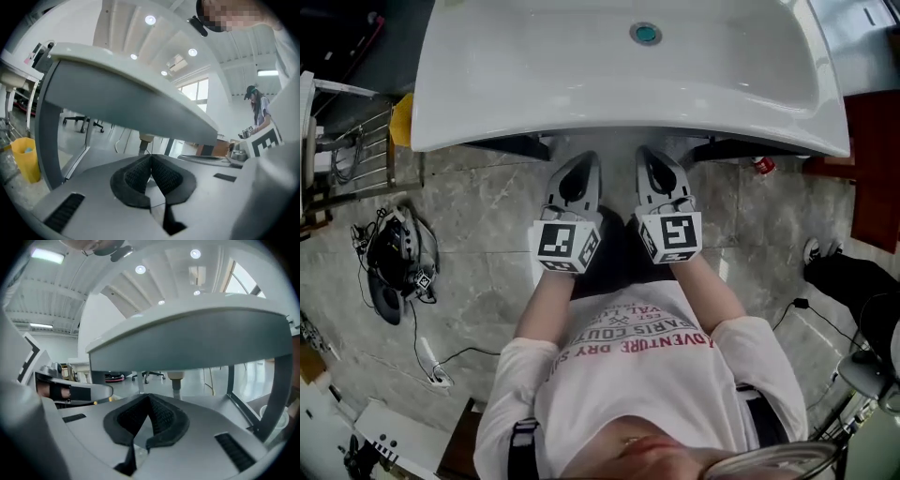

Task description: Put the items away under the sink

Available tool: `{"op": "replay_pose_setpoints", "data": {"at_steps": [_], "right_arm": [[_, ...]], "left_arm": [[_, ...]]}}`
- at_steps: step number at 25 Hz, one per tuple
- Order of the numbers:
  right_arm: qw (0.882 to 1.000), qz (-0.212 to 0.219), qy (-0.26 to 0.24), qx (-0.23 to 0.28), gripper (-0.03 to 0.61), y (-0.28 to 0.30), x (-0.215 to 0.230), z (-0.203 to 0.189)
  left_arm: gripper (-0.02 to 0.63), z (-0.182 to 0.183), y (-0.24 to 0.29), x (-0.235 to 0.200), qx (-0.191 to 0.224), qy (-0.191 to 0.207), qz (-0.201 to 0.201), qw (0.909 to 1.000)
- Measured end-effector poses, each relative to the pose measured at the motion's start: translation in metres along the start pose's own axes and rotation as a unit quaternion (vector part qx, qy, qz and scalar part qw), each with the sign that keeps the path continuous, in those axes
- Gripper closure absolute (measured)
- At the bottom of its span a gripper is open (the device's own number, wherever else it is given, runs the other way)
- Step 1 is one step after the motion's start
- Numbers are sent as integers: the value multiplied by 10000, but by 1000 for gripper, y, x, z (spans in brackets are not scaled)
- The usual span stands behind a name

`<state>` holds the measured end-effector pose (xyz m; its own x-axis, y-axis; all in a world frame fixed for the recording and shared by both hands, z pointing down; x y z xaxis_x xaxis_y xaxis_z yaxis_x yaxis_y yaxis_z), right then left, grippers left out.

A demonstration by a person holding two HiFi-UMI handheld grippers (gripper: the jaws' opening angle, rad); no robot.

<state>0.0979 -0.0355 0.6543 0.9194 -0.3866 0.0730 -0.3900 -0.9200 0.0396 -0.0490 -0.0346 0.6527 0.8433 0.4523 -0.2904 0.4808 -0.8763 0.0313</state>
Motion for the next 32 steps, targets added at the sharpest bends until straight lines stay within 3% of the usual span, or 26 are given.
{"op": "replay_pose_setpoints", "data": {"at_steps": [7, 19, 24, 32], "right_arm": [[9995, 149, 264, -105, 555, -11, -11, 124], [9995, 86, 79, 296, 555, -38, 2, 347], [9987, -12, 1, 513, 555, -61, 3, 392], [9978, -43, 1, 663, 555, -84, -9, 411]], "left_arm": [[591, 112, -7, 46, -266, -16, 17, 9996], [591, 326, -9, 130, 288, 216, -102, 9993], [591, 364, -24, 158, 474, 347, -179, 9981], [591, 384, -43, 168, 613, 472, -191, 9968]]}}
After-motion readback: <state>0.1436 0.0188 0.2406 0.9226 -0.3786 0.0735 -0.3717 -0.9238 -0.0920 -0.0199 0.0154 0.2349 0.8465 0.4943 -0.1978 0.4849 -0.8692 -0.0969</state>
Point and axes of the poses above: the fingertips, and each gripper's own axes: y forward along the fingers, x to its right, z out of its top, the point moved 7 cm from there along -y, backward along the fingers, and after that the axes turned 11 degrees about x, right-handed, at the moved point
